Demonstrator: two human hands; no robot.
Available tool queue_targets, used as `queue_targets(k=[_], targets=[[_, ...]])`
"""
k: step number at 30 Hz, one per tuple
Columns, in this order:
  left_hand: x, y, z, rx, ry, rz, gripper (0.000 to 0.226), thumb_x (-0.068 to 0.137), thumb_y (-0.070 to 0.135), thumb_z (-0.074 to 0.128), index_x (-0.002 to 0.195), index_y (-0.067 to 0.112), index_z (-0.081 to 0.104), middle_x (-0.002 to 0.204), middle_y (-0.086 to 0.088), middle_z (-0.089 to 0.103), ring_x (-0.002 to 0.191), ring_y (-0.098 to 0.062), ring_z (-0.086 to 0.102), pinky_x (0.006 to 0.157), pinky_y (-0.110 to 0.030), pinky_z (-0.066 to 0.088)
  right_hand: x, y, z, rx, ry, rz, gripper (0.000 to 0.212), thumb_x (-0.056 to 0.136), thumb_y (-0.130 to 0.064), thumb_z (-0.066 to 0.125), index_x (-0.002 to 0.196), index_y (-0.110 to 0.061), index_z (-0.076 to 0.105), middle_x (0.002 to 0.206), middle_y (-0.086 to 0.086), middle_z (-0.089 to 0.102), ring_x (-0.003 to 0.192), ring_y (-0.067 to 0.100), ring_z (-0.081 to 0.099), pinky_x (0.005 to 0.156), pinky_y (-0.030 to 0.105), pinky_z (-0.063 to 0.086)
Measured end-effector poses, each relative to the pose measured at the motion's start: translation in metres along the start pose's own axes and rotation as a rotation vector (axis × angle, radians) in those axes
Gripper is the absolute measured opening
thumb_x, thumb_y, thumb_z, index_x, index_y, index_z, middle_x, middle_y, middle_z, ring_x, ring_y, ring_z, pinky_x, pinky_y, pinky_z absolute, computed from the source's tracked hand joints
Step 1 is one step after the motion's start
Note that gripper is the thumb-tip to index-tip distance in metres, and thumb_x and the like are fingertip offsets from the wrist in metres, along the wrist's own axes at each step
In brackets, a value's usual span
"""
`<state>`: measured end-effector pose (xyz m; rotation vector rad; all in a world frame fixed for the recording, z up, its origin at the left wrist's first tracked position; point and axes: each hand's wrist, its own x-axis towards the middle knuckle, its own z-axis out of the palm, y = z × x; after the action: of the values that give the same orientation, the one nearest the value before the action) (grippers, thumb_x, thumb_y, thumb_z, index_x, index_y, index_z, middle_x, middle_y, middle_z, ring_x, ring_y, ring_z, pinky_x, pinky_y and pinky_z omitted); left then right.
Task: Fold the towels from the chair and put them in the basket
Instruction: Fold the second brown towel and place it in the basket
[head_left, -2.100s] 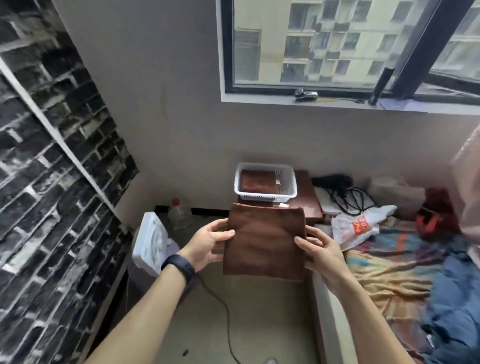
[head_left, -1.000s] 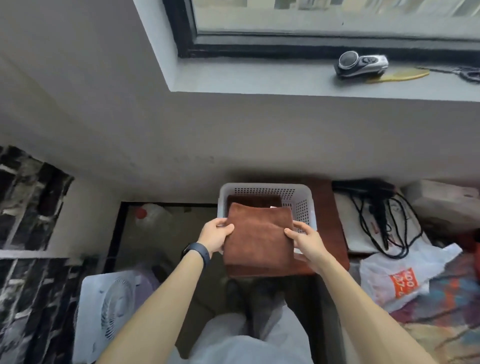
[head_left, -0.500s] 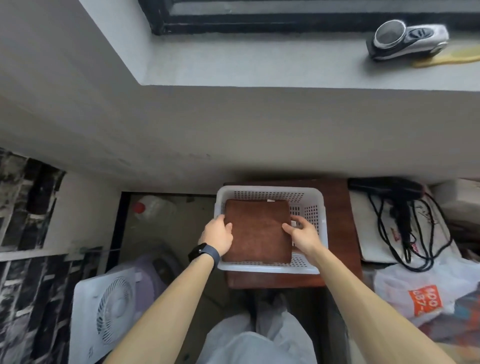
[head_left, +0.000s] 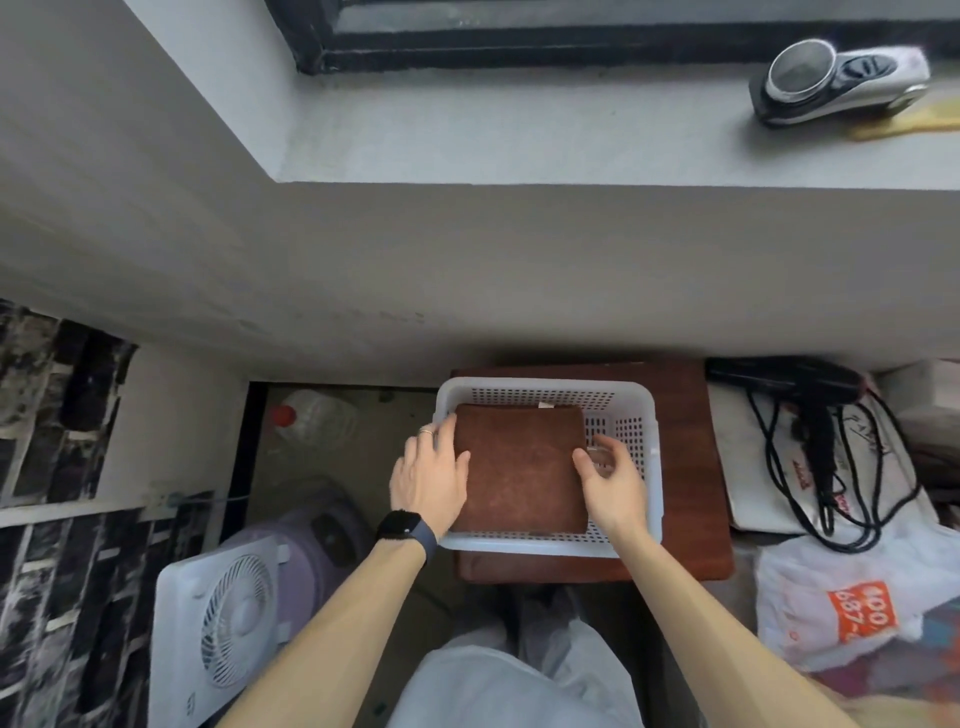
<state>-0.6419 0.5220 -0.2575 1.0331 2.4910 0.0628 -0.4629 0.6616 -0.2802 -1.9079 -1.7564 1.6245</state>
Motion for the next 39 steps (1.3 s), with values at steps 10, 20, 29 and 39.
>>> queue_targets(k=[10,20,29,39], targets=[[0.003,-0.003,0.017,0.326,-0.195,0.415,0.095,0.081,0.085,0.019,0.156,0.03,-0.003,0.163,-0.006,-0.013,0.15,-0.024,-0.015,0.119,-0.052,-0.012,-0.012,0.022,0.029,-0.863,-0.088,-0.576,0.064,0.099,-0.054,0.031,0.157,-0.028,0.021,0.167,-0.001,0.007,0.154,0.02,0.0,0.123,0.048,0.006],[0.02,-0.008,0.03,0.486,-0.278,0.429,0.098,0.076,0.089,0.002,0.151,0.031,-0.022,0.157,-0.013,-0.031,0.144,-0.032,-0.031,0.114,-0.06,-0.016,0.017,0.037,0.022,-1.018,-0.218,-0.535,0.072,0.094,-0.073,0.016,0.154,-0.044,-0.013,0.164,-0.006,-0.023,0.149,0.013,-0.027,0.121,0.058,-0.006],[0.032,-0.007,0.049,0.567,-0.261,0.395,0.099,0.075,0.089,-0.002,0.147,0.027,-0.03,0.154,-0.019,-0.036,0.14,-0.04,-0.036,0.111,-0.064,-0.015,0.029,0.034,0.033,-1.019,-0.258,-0.451,0.069,0.093,-0.073,0.011,0.148,-0.049,-0.024,0.161,-0.009,-0.03,0.146,0.011,-0.033,0.12,0.061,-0.004],[0.039,-0.004,0.066,0.636,-0.228,0.379,0.099,0.075,0.09,0.0,0.146,0.027,-0.031,0.154,-0.02,-0.035,0.142,-0.041,-0.031,0.108,-0.068,-0.017,0.043,0.053,0.048,-0.976,-0.187,-0.464,0.071,0.093,-0.073,0.014,0.152,-0.047,-0.015,0.161,-0.009,-0.029,0.147,0.012,-0.03,0.121,0.056,-0.002]])
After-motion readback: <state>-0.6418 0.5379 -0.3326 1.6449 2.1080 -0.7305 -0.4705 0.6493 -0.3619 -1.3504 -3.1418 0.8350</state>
